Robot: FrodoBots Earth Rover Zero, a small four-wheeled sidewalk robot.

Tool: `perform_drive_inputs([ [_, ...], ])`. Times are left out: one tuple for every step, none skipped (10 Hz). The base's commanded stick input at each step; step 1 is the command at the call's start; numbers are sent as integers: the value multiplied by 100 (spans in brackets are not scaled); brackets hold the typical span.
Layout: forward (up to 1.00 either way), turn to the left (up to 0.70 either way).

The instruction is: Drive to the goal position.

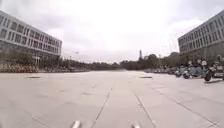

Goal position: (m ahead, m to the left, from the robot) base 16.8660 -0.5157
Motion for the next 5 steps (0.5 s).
perform_drive_inputs([
  [70,0],
  [70,0],
  [70,0],
  [70,0],
  [70,0],
])
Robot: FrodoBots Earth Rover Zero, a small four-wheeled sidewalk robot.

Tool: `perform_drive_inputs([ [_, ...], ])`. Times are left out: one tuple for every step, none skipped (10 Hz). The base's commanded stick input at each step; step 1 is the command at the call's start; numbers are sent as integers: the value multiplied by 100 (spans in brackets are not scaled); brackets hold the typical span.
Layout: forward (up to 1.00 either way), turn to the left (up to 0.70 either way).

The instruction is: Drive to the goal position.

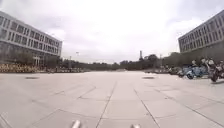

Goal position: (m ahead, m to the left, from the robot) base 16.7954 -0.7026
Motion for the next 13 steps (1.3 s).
perform_drive_inputs([
  [70,0],
  [70,0],
  [70,0],
  [70,0],
  [70,0],
  [70,0],
  [70,0],
  [70,0],
  [70,0],
  [70,-2],
  [70,-16],
  [70,-29],
  [70,-19],
])
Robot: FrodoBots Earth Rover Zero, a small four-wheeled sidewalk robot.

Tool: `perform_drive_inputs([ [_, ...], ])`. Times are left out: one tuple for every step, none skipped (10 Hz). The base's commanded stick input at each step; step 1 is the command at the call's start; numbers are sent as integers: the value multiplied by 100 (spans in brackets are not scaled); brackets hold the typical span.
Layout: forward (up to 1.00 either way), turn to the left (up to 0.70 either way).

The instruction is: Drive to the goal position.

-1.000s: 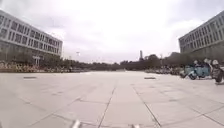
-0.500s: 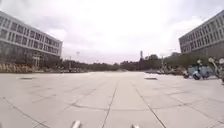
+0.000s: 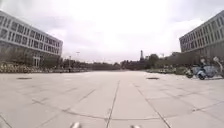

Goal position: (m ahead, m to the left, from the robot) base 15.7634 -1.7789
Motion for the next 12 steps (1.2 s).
perform_drive_inputs([
  [70,0],
  [70,0],
  [70,0],
  [70,0],
  [70,0],
  [70,0],
  [70,0],
  [70,0],
  [70,0],
  [70,0],
  [70,0],
  [70,0],
])
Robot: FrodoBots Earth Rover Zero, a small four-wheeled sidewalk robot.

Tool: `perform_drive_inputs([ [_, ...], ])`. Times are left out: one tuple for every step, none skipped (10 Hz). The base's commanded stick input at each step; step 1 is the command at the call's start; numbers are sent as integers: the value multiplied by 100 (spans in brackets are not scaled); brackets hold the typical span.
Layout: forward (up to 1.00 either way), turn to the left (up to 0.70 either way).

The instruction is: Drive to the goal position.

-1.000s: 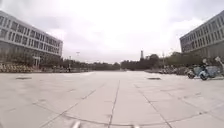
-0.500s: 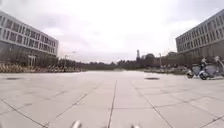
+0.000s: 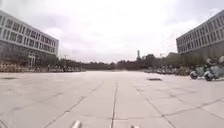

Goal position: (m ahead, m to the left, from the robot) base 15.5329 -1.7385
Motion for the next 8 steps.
perform_drive_inputs([
  [70,0],
  [70,0],
  [70,0],
  [70,0],
  [70,0],
  [70,0],
  [70,0],
  [70,0],
])
